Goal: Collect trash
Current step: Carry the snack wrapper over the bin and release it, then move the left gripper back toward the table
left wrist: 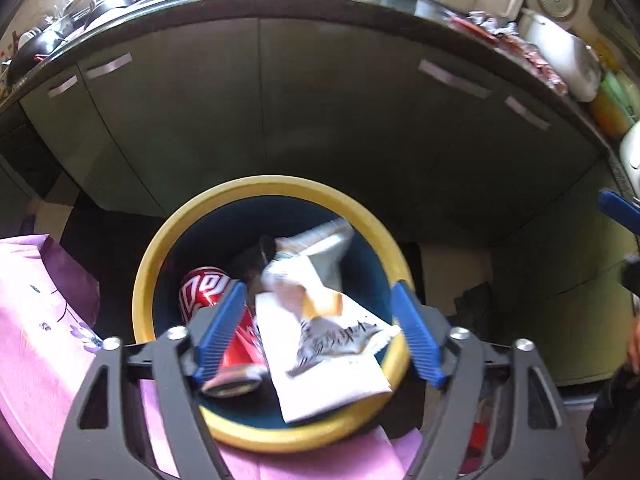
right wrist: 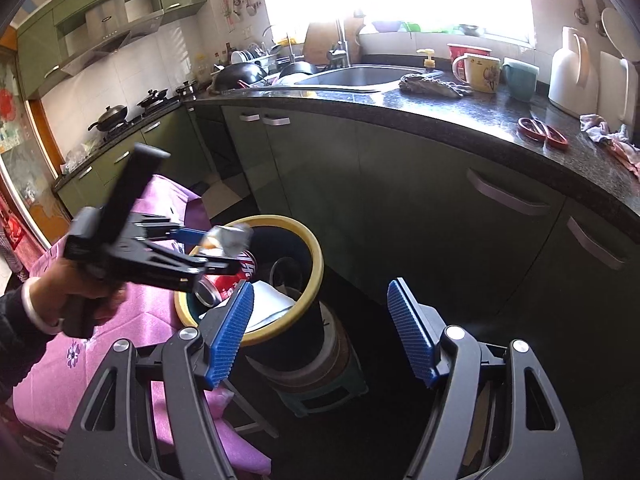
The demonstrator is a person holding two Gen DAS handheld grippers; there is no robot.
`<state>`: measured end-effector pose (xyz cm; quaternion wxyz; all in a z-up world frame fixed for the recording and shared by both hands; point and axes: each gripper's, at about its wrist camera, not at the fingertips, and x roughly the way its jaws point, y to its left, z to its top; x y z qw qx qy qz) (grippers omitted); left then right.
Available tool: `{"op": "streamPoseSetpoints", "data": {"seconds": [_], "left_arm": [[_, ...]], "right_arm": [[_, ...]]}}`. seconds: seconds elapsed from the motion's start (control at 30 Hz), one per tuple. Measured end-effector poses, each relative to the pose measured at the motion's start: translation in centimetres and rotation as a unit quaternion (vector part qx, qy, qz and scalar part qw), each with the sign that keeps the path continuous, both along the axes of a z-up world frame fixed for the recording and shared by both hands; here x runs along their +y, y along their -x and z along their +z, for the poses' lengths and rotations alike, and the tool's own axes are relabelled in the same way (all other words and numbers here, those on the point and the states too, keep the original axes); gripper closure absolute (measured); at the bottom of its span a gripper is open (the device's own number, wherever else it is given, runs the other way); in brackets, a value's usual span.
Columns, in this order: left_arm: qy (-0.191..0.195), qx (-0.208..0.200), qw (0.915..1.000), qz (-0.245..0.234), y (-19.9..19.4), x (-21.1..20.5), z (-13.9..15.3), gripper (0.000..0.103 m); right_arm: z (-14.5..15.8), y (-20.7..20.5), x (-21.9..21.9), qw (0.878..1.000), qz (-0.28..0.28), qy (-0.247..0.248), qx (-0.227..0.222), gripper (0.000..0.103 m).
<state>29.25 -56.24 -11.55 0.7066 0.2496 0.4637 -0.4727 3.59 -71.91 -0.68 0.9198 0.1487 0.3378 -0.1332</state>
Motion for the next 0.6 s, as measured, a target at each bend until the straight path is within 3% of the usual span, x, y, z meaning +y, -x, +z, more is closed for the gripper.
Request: {"op": "streamPoseSetpoints", "data": {"seconds": [0.1,0.17,0.33,0.47,0.6], "left_arm": [[0.004,0.007,0.9997,0.022,-0.7,0.8,0.2,0.022],[0.032,0.022,0.9988,0.031,-0.5,2.8,1.7,0.022],[0.122,0.006,0.9902,0.067,1.5,12.0,7.6,0.013],[0.189,-0.038,0.9728,0.129,4.2,22.1,11.6,0.007],[0.216,-0.090,0.9499,0.208,7.1,32.2,13.0,0.007]], "right_arm": [[0.1,0.1,0.3,1.000,0.006,0.002,-0.002,0.034],[0.0,-0.1,0.8,1.000,0.011,0.003,-0.002,0.034],[-0.6,-1.5,1.8,1.000,0.025,0.000,0.007,0.033],[-0.9,-3.8,3.9,0.998,0.055,-0.001,0.019,0.033],[-1.4,-7.3,8.6,0.993,0.116,-0.001,0.032,0.030]]}}
